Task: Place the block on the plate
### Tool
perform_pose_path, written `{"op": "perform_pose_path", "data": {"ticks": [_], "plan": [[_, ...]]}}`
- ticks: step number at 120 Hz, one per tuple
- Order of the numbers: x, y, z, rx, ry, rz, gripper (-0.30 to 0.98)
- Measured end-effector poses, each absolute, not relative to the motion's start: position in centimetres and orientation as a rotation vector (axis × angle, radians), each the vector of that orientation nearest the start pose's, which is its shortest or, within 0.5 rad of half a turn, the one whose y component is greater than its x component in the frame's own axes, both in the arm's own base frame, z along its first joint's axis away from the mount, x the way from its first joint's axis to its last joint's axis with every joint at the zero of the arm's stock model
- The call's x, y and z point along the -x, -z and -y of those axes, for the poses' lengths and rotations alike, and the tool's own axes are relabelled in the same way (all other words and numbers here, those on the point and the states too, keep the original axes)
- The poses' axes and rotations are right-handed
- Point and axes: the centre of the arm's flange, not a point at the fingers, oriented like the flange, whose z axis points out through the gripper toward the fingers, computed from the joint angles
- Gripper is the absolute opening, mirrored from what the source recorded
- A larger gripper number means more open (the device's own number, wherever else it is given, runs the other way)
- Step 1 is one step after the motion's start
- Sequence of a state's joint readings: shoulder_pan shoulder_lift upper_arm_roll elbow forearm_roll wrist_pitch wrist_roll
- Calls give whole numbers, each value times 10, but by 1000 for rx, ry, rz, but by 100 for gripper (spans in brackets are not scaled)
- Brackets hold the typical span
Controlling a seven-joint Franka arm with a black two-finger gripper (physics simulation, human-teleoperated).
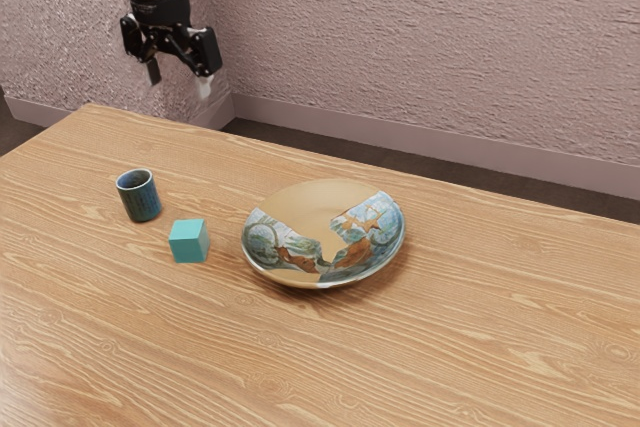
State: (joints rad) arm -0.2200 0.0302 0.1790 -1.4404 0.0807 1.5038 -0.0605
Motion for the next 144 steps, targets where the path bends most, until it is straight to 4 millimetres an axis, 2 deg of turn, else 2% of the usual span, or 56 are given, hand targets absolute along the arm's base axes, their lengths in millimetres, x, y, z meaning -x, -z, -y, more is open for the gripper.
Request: {"op": "perform_pose_path", "data": {"ticks": [14, 54, 75, 85, 89, 94, 102, 110, 118, 129, 137, 144], "plan": [[-558, -666, 24, 3056, 81, -6, 69], [-556, -662, 75, 3051, 100, -168, 69], [-556, -663, 77, 3049, 112, -167, 69], [-563, -652, 71, 3045, 84, -146, 69], [-573, -636, 68, 3041, 48, -128, 69], [-594, -602, 55, 3031, -10, -85, 68], [-628, -541, 6, 3033, -99, 49, 68], [-649, -492, -33, 3051, -151, 157, 69], [-662, -455, -57, 3077, -183, 228, 69], [-670, -415, -95, 3096, -209, 330, 69], [-676, -376, -121, 3111, -231, 398, 69], [-680, -349, -135, 3126, -235, 437, 69]]}}
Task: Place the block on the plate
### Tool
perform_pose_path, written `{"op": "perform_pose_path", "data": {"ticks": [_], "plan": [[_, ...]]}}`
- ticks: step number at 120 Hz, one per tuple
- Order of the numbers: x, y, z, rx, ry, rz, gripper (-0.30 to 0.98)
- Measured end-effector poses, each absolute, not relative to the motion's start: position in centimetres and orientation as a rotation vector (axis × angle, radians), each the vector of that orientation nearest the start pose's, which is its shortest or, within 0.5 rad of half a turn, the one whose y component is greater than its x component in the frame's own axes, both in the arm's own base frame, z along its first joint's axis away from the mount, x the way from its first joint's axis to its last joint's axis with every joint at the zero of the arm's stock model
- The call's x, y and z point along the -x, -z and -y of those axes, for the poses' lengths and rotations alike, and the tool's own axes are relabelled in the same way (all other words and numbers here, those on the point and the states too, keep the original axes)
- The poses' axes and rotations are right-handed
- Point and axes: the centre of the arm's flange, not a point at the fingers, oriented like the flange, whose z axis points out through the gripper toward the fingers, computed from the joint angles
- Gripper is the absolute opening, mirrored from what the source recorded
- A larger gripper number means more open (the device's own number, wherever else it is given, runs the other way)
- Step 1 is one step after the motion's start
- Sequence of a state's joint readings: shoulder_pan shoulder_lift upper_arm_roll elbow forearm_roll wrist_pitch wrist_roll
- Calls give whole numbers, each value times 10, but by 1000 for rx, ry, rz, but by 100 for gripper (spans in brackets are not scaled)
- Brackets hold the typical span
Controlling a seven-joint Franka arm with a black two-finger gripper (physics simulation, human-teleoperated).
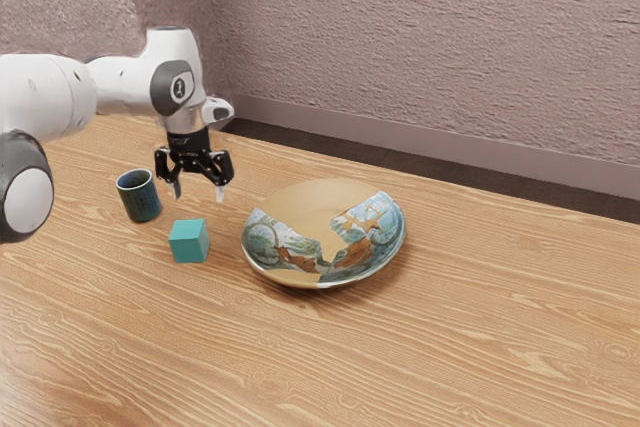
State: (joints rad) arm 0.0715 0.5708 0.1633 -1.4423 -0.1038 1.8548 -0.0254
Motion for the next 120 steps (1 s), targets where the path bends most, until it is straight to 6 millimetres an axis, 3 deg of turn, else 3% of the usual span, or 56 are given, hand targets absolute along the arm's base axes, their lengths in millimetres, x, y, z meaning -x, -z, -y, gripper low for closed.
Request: {"op": "perform_pose_path", "data": {"ticks": [13, 29, 46, 120], "plan": [[-679, -331, -159, 3134, -205, 495, 69], [-680, -336, -168, 3159, -137, 420, 69], [-667, -309, -178, 3196, -144, 344, 69], [-646, -263, -180, 3270, -102, 155, 69]]}}
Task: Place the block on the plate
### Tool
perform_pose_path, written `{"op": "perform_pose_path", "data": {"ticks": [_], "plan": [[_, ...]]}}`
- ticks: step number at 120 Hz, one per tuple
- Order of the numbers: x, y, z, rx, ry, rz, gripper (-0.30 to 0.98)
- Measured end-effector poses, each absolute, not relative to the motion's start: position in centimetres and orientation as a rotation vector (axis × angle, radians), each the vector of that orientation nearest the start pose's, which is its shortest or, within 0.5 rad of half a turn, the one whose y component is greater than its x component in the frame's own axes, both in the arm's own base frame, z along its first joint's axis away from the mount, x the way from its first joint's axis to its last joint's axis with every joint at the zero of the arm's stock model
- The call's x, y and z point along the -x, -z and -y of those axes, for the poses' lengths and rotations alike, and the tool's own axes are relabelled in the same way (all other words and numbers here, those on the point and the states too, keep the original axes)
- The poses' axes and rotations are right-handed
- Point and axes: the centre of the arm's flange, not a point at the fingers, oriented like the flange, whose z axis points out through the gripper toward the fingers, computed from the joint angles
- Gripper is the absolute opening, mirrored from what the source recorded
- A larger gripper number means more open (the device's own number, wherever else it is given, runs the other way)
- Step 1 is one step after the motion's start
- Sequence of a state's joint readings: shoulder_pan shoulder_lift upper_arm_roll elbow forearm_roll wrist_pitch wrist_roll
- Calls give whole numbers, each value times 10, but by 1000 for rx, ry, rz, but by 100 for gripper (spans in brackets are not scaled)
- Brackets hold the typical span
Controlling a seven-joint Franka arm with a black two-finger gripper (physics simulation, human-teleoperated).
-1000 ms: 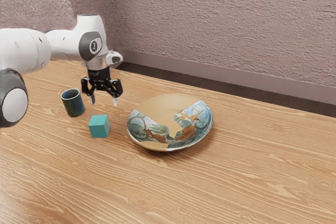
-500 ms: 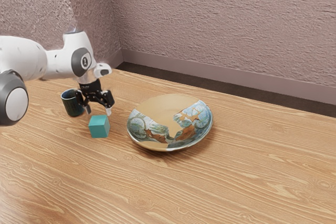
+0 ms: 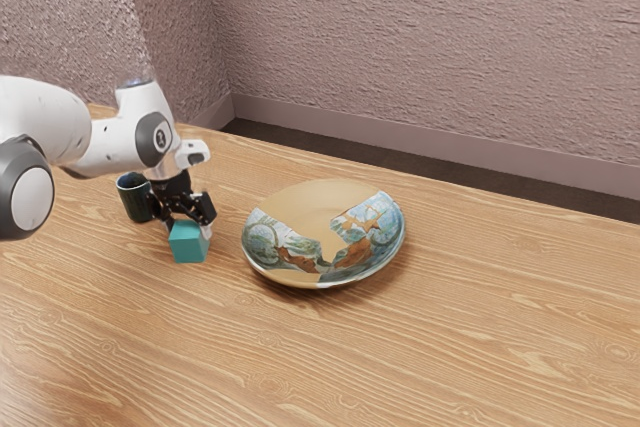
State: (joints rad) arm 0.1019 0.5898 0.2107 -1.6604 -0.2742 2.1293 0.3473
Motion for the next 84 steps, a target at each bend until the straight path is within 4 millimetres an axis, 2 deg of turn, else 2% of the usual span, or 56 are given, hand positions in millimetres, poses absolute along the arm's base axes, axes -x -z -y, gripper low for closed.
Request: {"op": "perform_pose_path", "data": {"ticks": [33, 60, 84], "plan": [[-645, -263, -178, 3213, -140, 194, 68], [-645, -263, -176, 3200, -148, 257, 52], [-645, -264, -176, 3192, -146, 304, 45]]}}
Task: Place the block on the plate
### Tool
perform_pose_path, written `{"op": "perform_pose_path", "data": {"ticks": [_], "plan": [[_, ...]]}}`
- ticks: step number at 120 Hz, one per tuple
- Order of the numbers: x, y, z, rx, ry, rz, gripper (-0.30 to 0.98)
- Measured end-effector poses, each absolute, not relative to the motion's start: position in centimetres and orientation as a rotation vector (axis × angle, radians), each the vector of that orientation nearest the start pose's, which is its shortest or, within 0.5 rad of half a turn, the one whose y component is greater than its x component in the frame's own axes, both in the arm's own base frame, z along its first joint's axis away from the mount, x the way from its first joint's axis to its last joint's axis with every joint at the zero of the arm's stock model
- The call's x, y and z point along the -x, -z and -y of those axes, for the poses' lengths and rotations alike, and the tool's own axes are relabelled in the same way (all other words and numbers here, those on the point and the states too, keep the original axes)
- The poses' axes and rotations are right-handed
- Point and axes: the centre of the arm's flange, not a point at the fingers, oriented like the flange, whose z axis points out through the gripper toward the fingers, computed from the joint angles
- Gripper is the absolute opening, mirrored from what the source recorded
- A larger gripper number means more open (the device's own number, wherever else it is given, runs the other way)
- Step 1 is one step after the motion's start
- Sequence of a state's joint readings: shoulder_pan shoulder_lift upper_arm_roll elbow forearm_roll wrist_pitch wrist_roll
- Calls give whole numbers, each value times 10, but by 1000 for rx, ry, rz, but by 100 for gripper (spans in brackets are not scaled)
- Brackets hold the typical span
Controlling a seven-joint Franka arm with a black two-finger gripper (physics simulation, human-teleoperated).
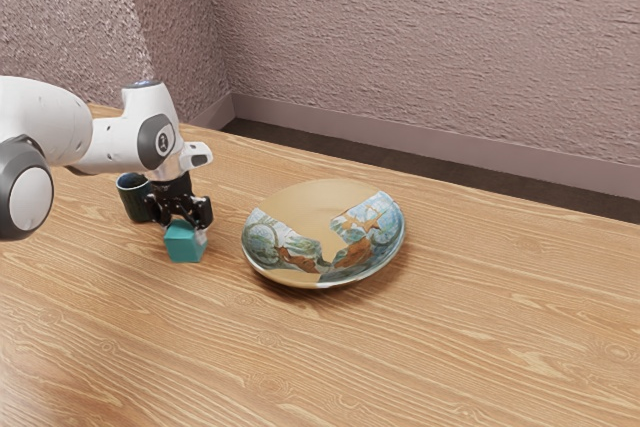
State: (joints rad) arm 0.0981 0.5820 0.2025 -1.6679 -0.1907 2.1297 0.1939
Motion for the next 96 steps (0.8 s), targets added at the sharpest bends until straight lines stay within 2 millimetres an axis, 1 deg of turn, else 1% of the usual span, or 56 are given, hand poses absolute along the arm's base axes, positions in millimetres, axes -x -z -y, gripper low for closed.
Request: {"op": "perform_pose_path", "data": {"ticks": [21, 25, 29, 37, 46, 53, 59, 63, 67, 74, 84, 96], "plan": [[-647, -278, -176, 3185, -118, 329, 40], [-648, -284, -173, 3182, -109, 322, 39], [-651, -296, -165, 3180, -93, 296, 38], [-661, -329, -134, 3171, -48, 198, 35], [-667, -362, -91, 3161, -12, 80, 34], [-668, -380, -57, 3155, 6, 0, 34], [-671, -394, -22, 3149, 20, -76, 34], [-675, -400, 3, 3144, 26, -125, 34], [-682, -400, 23, 3140, 26, -161, 34], [-694, -384, 49, 3139, -3, -196, 33], [-706, -364, 66, 3143, -42, -199, 33], [-708, -348, 80, 3153, -82, -190, 33]]}}
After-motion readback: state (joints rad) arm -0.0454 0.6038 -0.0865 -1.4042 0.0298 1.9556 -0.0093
